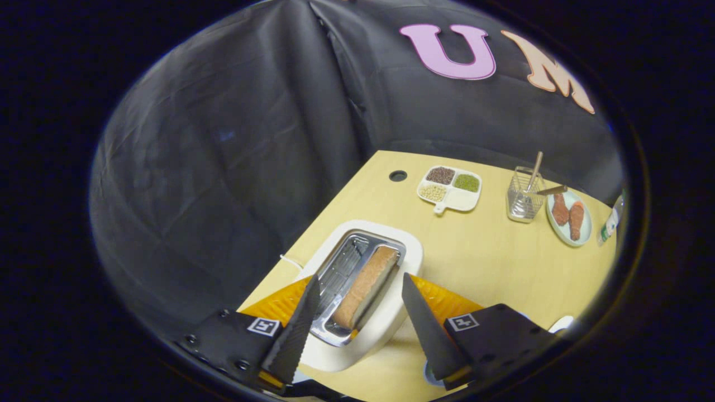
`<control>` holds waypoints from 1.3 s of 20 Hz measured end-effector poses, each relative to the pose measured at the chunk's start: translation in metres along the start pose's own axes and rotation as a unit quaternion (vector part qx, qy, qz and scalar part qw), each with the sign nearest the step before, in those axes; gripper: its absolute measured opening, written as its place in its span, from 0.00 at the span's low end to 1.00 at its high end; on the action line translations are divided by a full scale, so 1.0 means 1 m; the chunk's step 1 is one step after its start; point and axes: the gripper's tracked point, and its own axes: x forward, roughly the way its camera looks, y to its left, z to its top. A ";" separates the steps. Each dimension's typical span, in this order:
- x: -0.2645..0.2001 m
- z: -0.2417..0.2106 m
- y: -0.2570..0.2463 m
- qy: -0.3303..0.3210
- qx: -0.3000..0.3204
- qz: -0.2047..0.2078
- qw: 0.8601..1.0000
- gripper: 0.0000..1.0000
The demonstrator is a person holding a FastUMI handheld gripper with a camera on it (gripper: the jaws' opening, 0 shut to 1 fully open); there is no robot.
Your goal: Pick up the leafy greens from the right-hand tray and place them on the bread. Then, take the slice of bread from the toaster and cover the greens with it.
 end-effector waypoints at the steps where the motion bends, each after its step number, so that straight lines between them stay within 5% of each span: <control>1: 0.000 -0.001 0.002 0.002 0.000 -0.003 1.000 0.86; 12: -0.007 -0.003 0.003 0.010 0.025 -0.003 1.000 0.08; 26: -0.105 0.041 -0.039 -0.093 0.110 0.023 0.989 0.07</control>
